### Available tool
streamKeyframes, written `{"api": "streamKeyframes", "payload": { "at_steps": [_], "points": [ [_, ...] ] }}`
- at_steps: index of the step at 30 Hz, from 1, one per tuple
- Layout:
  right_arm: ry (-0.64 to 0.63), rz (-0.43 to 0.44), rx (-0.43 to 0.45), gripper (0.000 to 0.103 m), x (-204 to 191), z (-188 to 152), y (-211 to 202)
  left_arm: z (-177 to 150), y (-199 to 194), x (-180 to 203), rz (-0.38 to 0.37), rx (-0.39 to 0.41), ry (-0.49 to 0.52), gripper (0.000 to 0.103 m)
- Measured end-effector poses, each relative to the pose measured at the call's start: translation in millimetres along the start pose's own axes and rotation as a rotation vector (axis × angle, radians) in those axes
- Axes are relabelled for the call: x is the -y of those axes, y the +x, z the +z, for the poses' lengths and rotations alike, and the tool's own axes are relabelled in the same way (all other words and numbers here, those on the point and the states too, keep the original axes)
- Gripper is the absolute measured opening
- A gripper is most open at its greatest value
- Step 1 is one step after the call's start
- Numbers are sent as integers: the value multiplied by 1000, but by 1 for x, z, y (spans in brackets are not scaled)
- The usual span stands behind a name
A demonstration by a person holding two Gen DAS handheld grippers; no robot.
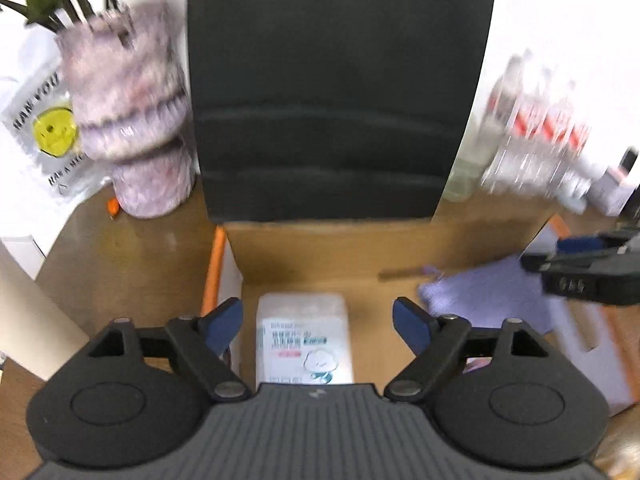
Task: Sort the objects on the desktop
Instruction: 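Release the cotton-swab box into the cardboard box while the right tool releases the pouch, then move both tools back over the table clutter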
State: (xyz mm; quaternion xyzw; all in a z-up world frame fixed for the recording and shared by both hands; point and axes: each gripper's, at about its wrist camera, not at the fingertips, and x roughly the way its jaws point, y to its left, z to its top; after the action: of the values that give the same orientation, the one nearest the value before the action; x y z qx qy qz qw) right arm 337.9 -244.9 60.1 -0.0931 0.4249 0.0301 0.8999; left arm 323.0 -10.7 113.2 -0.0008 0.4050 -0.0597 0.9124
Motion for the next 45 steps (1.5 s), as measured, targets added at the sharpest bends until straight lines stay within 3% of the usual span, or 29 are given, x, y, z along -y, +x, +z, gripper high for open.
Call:
{"api": "streamKeyframes", "payload": {
  "at_steps": [1, 2, 3, 5, 12, 15, 17, 20, 25, 27, 29, 36, 39, 42, 45],
  "points": [
    [20, 30, -16, 52, 2, 7, -8, 6, -9, -1, -5, -2, -10, 92],
    [39, 70, -40, 63, 4, 12, -17, 11, -18, -3, -5, -8, -21, 100],
    [51, 114, -62, 75, 6, 16, -25, 14, -27, -4, -3, -12, -30, 103],
    [56, 177, -121, 84, 6, 20, -40, 14, -38, -3, 10, -51, -32, 103],
    [128, 239, -155, 87, 15, 5, -103, -2, -85, -4, 28, -169, -77, 103],
    [131, 246, -129, 87, 15, -5, -133, -9, -109, -3, 53, -175, -74, 103],
    [137, 261, -103, 88, 14, -14, -150, -17, -128, -3, 74, -142, -82, 103],
    [137, 262, -29, 89, 12, -33, -176, -40, -157, 5, 120, -24, -78, 103],
    [130, 212, 290, 89, 5, -82, -222, -94, -194, 11, 0, 303, 6, 103],
    [140, 228, 433, 94, 4, -110, -234, -115, -201, 13, 4, 370, 9, 103],
    [155, 236, 514, 97, 1, -135, -239, -131, -206, 16, 14, 407, 31, 103],
    [136, 222, 485, 97, -19, -170, -241, -173, -226, 23, 39, 458, 37, 103],
    [161, 217, 449, 97, -24, -191, -245, -198, -239, 18, 38, 404, -9, 103],
    [184, 224, 423, 98, -29, -239, -260, -242, -257, 9, 13, 416, -51, 103],
    [150, 219, 405, 98, -36, -289, -269, -286, -258, 15, 52, 380, -22, 103]
  ]
}}
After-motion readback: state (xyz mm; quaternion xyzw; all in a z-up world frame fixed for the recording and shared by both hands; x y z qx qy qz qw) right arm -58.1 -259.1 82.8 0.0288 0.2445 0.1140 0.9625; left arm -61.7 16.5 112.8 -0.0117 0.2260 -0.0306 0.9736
